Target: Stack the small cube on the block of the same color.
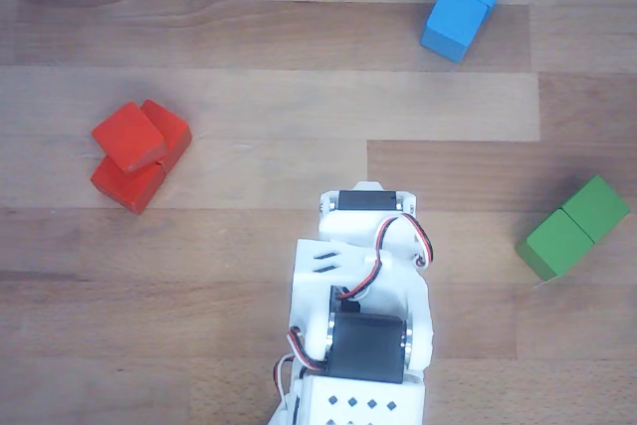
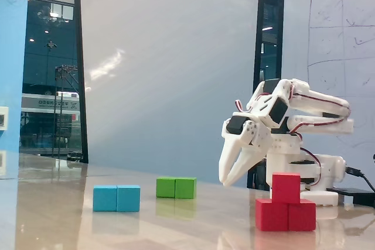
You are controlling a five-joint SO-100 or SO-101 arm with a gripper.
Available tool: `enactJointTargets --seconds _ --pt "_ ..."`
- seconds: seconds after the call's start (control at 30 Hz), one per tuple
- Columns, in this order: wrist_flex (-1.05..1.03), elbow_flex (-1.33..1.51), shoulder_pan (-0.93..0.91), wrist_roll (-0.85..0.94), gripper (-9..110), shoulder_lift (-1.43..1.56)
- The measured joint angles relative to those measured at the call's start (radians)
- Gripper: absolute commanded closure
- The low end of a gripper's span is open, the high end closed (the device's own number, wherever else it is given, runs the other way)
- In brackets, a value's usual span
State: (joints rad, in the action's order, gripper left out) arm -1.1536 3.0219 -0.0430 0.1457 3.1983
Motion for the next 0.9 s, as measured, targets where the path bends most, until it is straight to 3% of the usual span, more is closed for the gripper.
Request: enactJointTargets --seconds 0.27,0.9 --pt "-0.138 0.034 0.000 -0.026 102 0.213" --pt "-0.147 0.043 0.000 -0.051 102 0.221"
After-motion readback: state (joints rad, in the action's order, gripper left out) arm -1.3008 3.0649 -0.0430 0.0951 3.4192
